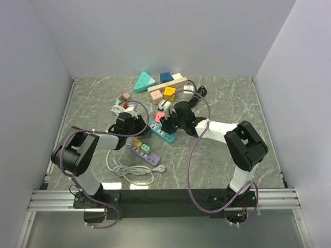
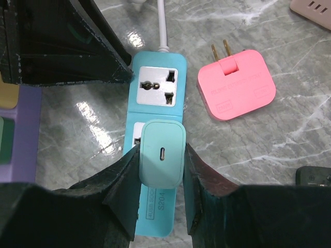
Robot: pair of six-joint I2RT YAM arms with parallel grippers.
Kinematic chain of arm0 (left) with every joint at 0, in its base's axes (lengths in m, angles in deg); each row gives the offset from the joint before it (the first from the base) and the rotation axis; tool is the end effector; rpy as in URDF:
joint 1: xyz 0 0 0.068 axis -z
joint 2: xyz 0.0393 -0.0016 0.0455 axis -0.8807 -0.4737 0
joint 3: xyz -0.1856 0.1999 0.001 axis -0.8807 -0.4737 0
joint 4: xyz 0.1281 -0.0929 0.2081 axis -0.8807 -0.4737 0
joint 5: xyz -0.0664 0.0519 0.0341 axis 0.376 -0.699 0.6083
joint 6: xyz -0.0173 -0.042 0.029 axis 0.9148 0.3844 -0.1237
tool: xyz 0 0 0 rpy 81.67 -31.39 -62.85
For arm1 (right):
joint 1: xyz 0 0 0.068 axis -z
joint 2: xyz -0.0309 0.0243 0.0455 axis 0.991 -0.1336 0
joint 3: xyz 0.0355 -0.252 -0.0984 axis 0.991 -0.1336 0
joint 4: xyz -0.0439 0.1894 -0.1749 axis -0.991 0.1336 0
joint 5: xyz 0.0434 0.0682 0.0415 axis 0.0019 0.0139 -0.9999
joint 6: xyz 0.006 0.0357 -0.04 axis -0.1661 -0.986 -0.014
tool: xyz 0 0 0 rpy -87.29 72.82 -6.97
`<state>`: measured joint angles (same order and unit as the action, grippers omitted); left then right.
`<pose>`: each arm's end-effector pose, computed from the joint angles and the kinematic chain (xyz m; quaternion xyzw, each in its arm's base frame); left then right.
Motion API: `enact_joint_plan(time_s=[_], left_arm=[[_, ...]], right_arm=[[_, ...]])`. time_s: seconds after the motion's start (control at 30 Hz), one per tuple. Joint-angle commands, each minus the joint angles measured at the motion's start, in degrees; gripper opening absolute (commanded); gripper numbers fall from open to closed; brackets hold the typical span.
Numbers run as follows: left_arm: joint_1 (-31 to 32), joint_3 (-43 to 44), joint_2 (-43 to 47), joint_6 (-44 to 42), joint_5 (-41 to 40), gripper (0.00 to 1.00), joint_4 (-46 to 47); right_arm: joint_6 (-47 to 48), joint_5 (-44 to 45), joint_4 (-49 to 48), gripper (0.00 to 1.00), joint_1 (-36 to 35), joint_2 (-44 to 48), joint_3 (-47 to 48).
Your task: Insert the plug
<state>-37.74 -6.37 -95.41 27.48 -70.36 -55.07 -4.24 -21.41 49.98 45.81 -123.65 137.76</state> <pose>0.2855 -0.1343 0.1408 -0.0255 0.8605 -0.3125 0.4016 0.2990 0.2361 0.1849 -0.4369 0.7615 0.2401 0.4142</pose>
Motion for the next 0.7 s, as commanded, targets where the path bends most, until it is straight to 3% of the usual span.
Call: enact_joint_plan(time_s=[0.0,0.67], left_arm=[[0.27,2.26,-0.96,-1.28,0.05,0.32,0.74],[0.27,2.0,-0.43,-1.55,0.13,0.32,0.39]], right_arm=[[0.59,0.63,3.2,0.0,-0.93,-2.83,1.55],[-1.26,0.9,2.94,0.0,-1.37,-4.95,-0.99]])
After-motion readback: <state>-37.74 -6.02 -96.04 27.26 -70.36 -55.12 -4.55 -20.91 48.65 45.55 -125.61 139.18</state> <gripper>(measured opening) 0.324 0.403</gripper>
